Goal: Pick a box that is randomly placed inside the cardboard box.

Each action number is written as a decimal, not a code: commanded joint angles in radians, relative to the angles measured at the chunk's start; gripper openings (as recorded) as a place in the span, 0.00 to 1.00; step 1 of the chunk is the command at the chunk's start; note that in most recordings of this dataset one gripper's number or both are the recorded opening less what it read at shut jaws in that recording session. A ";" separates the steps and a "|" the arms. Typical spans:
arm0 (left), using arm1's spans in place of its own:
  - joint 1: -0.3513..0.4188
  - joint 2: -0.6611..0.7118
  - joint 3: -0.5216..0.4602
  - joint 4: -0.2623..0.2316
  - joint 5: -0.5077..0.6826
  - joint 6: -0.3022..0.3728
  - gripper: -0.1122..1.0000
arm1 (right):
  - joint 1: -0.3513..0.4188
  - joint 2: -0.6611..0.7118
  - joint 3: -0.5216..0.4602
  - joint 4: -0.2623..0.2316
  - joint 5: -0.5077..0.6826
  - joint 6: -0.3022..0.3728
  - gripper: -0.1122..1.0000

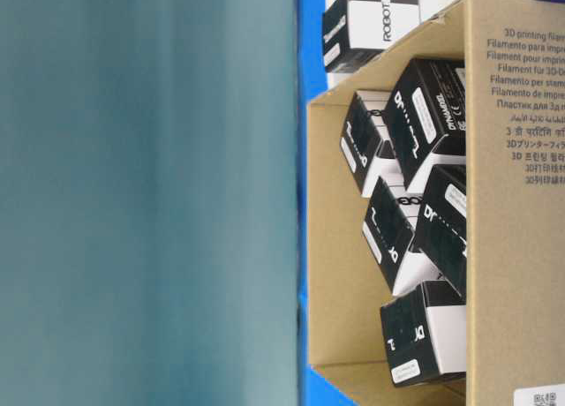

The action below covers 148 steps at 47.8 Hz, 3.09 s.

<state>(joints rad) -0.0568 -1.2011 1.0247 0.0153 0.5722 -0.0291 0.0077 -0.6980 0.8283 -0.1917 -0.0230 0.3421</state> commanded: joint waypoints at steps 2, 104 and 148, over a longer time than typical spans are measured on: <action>0.005 0.011 -0.023 0.002 -0.029 0.003 0.04 | 0.009 -0.025 0.005 -0.006 -0.005 -0.017 0.95; 0.021 0.018 0.014 0.002 -0.155 0.005 0.04 | 0.018 -0.133 0.095 -0.005 0.002 -0.184 0.92; 0.021 0.018 0.014 0.002 -0.156 -0.002 0.04 | 0.018 -0.133 0.106 -0.005 0.002 -0.176 0.92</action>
<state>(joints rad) -0.0353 -1.1965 1.0492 0.0138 0.4249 -0.0291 0.0245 -0.8330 0.9403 -0.1948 -0.0153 0.1626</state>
